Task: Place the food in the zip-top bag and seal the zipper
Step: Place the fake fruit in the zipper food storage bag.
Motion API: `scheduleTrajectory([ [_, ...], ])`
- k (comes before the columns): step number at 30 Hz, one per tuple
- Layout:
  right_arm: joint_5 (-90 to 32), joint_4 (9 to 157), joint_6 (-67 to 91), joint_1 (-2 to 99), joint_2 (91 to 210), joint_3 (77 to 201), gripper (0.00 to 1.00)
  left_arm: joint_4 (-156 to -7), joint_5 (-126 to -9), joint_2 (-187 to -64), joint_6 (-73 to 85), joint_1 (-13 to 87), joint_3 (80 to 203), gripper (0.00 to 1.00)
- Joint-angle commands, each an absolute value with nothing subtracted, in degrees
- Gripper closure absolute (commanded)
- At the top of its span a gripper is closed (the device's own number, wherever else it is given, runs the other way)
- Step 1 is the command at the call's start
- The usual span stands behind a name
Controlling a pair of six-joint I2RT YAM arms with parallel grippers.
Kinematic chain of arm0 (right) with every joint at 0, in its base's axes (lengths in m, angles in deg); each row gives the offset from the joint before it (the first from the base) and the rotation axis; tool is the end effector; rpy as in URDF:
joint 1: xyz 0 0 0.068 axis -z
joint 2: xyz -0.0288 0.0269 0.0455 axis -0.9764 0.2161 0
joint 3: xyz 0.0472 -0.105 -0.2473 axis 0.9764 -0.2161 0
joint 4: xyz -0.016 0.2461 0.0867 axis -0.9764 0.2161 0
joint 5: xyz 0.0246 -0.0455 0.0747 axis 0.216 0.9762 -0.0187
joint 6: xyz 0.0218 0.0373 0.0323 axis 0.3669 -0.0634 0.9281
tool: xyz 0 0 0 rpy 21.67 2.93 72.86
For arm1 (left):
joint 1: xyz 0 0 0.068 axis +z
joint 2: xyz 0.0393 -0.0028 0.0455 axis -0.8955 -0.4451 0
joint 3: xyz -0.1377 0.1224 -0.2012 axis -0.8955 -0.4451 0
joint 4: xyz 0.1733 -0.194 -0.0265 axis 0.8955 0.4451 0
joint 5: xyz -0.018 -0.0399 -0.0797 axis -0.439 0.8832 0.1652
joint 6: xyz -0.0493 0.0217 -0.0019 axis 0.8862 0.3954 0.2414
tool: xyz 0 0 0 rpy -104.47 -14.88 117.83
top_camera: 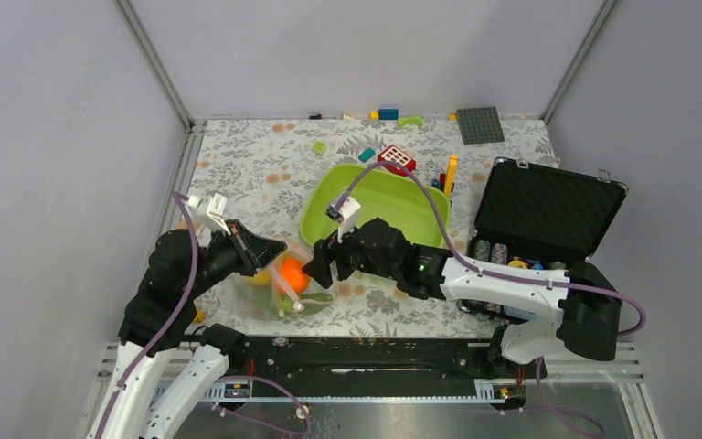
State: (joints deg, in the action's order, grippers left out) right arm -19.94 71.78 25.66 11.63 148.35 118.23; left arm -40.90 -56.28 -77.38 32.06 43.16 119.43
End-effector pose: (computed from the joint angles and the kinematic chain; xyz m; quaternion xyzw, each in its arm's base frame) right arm 0.1333 0.2953 0.3040 -0.2914 0.7261 0.4173 0.4622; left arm 0.0834 -0.0437 0.3540 -0.0177 0.7962 -0.4047 0.4493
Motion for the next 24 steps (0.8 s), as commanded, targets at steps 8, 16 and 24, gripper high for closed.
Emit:
scheduleTrajectory([
  [8, -27.7, 74.6, 27.3, 11.4, 154.9, 125.1, 0.68, -47.6, -53.5, -75.4, 32.5, 43.4, 117.7, 1.0],
  [16, -22.9, 75.7, 31.3, 11.4, 148.2, 122.2, 0.94, -50.8, -48.0, -75.1, 32.3, 43.4, 115.2, 1.0],
  [24, -23.8, 86.8, 35.7, 11.4, 141.8, 126.1, 0.95, -70.0, -32.3, -77.6, 40.0, 43.4, 108.7, 1.0],
])
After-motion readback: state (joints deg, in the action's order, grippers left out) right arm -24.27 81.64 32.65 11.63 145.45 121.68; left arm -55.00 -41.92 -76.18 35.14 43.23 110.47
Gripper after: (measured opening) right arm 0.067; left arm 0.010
